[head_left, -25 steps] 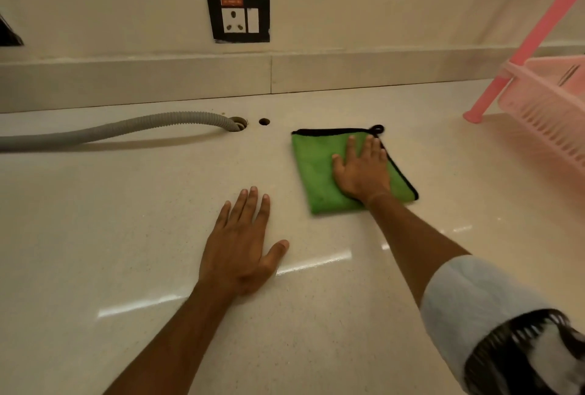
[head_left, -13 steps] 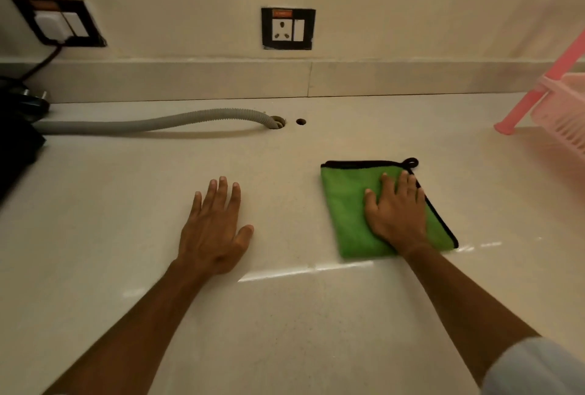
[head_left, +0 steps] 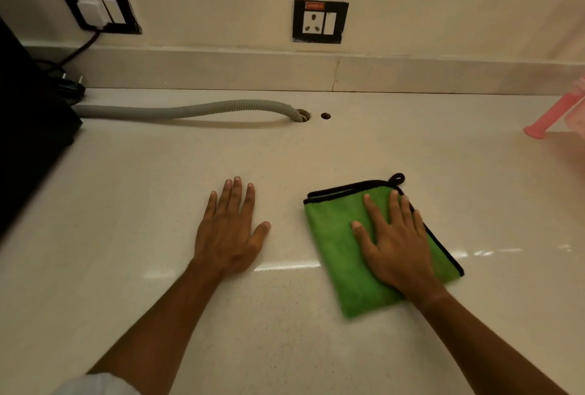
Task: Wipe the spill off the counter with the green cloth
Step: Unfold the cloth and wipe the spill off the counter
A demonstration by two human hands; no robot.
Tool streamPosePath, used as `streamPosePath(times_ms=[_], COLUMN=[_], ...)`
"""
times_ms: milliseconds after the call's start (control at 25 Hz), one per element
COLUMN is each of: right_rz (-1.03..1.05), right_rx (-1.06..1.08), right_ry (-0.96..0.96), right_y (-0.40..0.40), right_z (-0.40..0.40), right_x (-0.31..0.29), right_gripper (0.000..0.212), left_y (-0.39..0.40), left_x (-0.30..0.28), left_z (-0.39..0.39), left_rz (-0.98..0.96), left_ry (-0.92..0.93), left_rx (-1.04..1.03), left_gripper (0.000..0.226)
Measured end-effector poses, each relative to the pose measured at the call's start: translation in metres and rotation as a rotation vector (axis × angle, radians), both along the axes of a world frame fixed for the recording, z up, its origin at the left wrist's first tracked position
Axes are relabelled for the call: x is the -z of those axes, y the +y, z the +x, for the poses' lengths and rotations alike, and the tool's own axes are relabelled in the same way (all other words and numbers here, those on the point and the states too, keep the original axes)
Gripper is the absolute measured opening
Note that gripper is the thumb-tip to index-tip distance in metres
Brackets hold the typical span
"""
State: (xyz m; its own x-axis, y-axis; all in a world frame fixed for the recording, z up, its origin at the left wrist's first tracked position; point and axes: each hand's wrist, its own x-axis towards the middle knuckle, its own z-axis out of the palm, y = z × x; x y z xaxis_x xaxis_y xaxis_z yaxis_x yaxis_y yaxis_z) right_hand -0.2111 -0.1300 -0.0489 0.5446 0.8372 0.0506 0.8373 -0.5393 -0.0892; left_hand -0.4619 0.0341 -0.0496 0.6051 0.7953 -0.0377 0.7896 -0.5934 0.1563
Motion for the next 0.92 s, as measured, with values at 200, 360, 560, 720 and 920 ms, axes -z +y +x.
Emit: streamPosePath(times_ms=[200, 360, 560, 720, 920], right_rz=[-0.017, 0.025, 0.003, 0.007, -0.012], right_rx=[0.169, -0.156, 0.134, 0.242, -0.004], right_ry=[0.104, 0.078, 0.058, 0.14, 0.096], right_y=[0.077, 0.053, 0.013, 0.076, 0.095], right_z=[-0.017, -0.04, -0.022, -0.031, -0.057], right_x=[-0.009, -0.005, -0.002, -0.012, -0.009], right_gripper=[0.073, 0.067, 0.074, 0.071, 0.071], left_y=[-0.001, -0.001, 0.0, -0.001, 0.0], left_x=[0.001, 0.0, 0.002, 0.003, 0.002], left_z=[0.002, 0.001, 0.001, 0.003, 0.001], left_rz=[0.023, 0.021, 0.01, 0.021, 0.01], left_ry=[-0.024, -0.022, -0.026, -0.04, -0.051], left_rx=[-0.012, -0.004, -0.01, -0.013, -0.006], left_gripper=[0.08, 0.079, 0.079, 0.08, 0.08])
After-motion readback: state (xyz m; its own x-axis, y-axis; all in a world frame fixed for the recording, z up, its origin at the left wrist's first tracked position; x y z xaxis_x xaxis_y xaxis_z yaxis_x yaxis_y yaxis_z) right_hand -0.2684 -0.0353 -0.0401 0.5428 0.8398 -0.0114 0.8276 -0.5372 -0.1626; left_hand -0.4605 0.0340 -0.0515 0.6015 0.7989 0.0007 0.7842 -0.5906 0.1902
